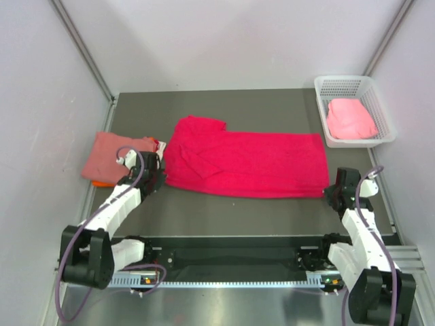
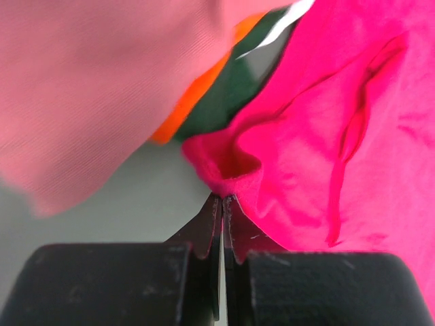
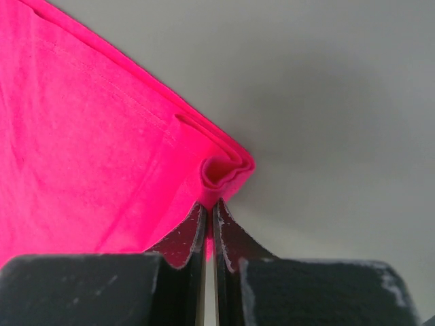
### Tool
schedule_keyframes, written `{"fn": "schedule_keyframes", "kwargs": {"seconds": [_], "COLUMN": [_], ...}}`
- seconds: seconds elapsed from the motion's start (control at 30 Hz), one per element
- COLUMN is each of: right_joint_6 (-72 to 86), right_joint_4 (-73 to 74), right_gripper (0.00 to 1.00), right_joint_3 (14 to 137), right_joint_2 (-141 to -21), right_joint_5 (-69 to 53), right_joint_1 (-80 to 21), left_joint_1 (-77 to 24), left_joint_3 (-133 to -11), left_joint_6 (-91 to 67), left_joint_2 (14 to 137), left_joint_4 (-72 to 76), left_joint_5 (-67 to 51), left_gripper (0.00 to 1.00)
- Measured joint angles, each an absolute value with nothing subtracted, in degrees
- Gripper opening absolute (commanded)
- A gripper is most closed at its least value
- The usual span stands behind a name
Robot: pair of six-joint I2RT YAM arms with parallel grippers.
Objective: Fold and stack the t-shirts
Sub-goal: Fold the tshirt
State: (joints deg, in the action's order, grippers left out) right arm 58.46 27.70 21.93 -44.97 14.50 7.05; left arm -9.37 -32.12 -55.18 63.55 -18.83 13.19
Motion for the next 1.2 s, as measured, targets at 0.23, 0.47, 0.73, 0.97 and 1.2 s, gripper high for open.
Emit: {"fn": "schedule_keyframes", "kwargs": {"seconds": [0.23,0.47,0.73,0.97,1.2], "right_joint_6": [57.10,57.19,57.08,56.53,56.36], "right_joint_4": [29.02,22.35,29.08,36.14,40.40], "right_gripper": [0.00,0.00,0.00,0.00,0.00], "right_joint_3": [41.80,45.41,28.05,23.51,23.51], "right_joint_2": [-54.13,-47.42,-44.10,-31.44,-26.68], "right_joint_5": [14.57,14.92,13.28,13.96,15.29], "right_joint_1": [7.05,7.09,7.27,7.31,7.31], "left_joint_1": [-9.39,-9.45,-9.43,-9.43,-9.43], "left_joint_3": [-59.11,-62.76,-35.62,-30.30,-28.62], "left_joint_6": [-54.22,-51.16,-50.63,-50.61,-50.61], "left_joint_2": [76.51,67.83,58.43,50.43,46.89], "left_joint_4": [-24.77,-21.69,-24.01,-27.51,-28.10], "left_joint_5": [14.17,16.84,16.75,15.62,14.72], "left_gripper": [0.00,0.00,0.00,0.00,0.00]}}
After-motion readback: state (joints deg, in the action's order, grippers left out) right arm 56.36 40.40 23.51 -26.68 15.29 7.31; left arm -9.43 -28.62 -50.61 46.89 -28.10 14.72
